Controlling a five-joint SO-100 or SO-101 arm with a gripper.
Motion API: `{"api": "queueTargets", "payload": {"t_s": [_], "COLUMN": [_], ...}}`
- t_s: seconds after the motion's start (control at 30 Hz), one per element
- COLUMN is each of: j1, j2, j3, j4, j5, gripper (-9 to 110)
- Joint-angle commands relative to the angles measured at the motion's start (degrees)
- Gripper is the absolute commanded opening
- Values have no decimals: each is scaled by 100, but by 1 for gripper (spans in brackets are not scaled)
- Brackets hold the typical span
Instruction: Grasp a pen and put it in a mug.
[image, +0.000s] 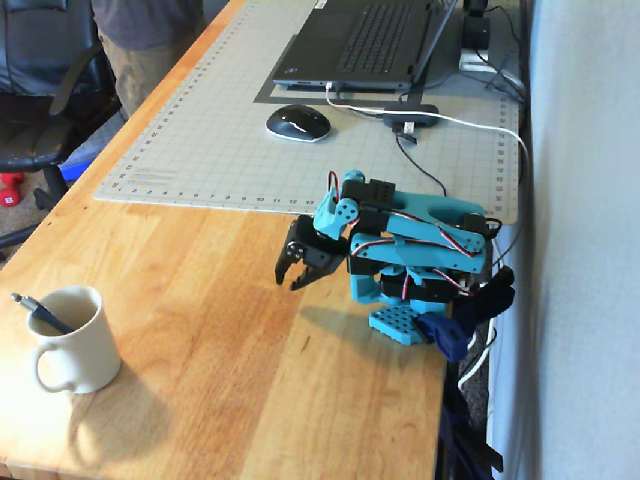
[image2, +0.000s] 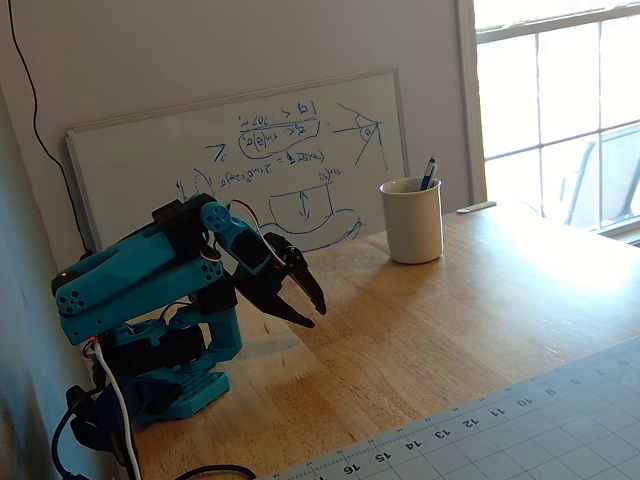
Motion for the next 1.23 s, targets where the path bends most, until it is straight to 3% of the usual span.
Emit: {"api": "queueTargets", "payload": {"t_s": [0.0, 1.2], "j1": [53, -18], "j2": [167, 158], "j3": [26, 79], "j4": [18, 18], "j5": [79, 70], "gripper": [7, 7]}}
